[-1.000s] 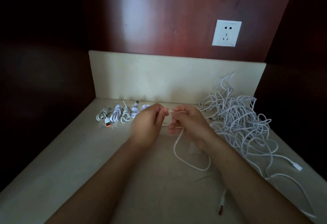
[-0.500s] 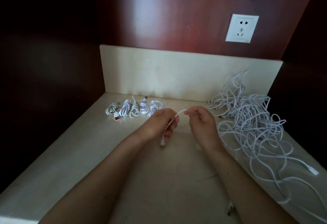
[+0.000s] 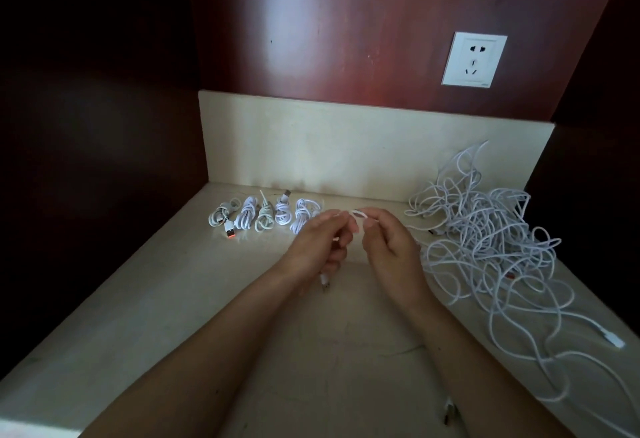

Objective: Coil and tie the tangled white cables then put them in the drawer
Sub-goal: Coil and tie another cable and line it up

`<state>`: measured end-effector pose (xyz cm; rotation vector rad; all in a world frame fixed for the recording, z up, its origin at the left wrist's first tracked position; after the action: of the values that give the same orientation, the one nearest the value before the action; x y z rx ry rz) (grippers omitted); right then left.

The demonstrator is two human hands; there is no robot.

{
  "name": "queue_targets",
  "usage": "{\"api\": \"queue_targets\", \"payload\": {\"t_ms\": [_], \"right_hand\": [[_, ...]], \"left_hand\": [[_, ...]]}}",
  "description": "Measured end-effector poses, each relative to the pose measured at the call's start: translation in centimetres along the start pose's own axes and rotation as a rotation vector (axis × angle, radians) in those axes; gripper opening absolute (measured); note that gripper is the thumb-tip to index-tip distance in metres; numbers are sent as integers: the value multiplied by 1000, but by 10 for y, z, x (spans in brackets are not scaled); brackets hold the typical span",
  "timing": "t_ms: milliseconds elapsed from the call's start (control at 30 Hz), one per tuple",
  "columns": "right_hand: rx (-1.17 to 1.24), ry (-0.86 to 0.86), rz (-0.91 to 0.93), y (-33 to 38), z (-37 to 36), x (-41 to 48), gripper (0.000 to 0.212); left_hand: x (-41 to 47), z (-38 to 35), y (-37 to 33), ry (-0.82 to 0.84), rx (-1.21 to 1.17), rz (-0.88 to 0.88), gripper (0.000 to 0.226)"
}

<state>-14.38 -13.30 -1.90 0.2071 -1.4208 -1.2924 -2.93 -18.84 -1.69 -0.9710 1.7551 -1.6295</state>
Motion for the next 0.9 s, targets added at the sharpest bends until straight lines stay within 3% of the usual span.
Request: {"api": "queue_targets", "payload": {"t_ms": [167, 367, 600, 733, 900], "right_hand": [[-217, 197, -2, -8, -15, -7, 6], [-371, 313, 75, -2, -22, -9, 19], [-469, 476, 110, 5, -25, -15, 29], [-481, 404, 98, 16, -20, -14, 17], [-443, 402, 76, 20, -20, -16, 23]], "left_hand": [[11, 32, 5, -378, -316, -23, 26], [15, 26, 10, -176, -726, 155, 20], [20, 37, 6, -209, -668, 122, 15], [17, 44, -2, -238, -649, 129, 18], [17, 40, 0, -108, -678, 184, 49]]}}
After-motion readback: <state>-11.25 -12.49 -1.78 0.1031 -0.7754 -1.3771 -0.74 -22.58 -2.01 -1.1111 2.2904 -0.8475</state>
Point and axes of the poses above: each hand's wrist, its own x-axis towards the middle knuckle, its own z-axis out of the back of the hand, y = z × x, the point moved 5 cm from there along x, towards the middle knuckle, and after that the axes turned 1 degree about x, right-handed, at the moved point
